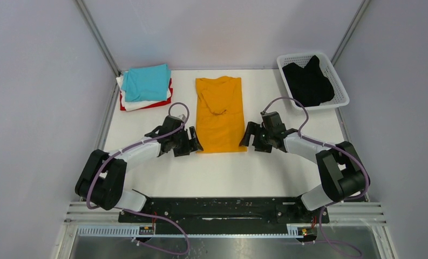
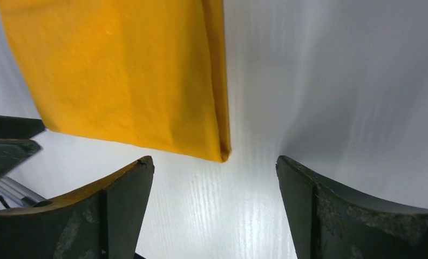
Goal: Fold and stack the t-shirts
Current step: Grab one side of the 2/3 rectangular tshirt with both arms
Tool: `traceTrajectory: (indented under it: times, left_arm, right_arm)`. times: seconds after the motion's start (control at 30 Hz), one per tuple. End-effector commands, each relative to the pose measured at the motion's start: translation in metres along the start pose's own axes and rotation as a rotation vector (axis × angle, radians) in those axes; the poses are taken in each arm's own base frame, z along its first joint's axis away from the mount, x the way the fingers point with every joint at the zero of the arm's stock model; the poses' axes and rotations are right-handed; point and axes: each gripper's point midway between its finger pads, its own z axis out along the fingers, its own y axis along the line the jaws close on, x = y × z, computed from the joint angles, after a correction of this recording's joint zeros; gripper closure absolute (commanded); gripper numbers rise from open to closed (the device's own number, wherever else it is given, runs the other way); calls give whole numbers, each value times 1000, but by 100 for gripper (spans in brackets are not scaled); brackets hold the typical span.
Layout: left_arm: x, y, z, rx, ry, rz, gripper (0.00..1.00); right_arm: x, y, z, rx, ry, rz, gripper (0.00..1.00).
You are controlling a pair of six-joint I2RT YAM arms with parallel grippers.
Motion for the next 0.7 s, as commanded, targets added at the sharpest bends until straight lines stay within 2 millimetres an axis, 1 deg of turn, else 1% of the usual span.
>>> traceTrajectory:
  times: [0.0,0.1,0.17,0.23,0.3,0.37,0.4,0.43,0.47,0.53,0.6,0.67]
  left_arm:
    - [-1,-12,5,58,-19,-2,32]
    - [4,-6,16,40,1,-12,38]
    - [7,-5,22,33,18,-9,39]
    - [10,-4,28,24,33,-3,45]
    - [12,-4,34,24,48,-3,56]
    - [14,-4,39,23,62,-2,69]
    - [14,-4,40,23,65,1,79]
    - [14,-4,42,22,69,4,95]
    - [14,-3,43,19,71,4,100]
    - [15,-4,42,26,72,7,100]
    - [20,-6,38,41,84,9,100]
    - [27,-7,29,48,91,13,100]
  right_arm:
    - [-10,26,3,-86,-30,-16,11]
    - [-5,26,10,-62,-10,-11,19]
    - [0,24,14,-44,2,1,25]
    - [2,20,19,-21,6,13,33]
    - [7,18,22,-9,20,20,39]
    - [10,15,27,4,30,25,45]
    - [11,14,29,9,35,25,50]
    - [11,14,30,11,39,28,56]
    - [11,13,32,11,44,28,64]
    - [12,14,32,7,46,28,78]
    - [18,14,27,1,68,25,92]
    - [29,17,18,-21,100,22,99]
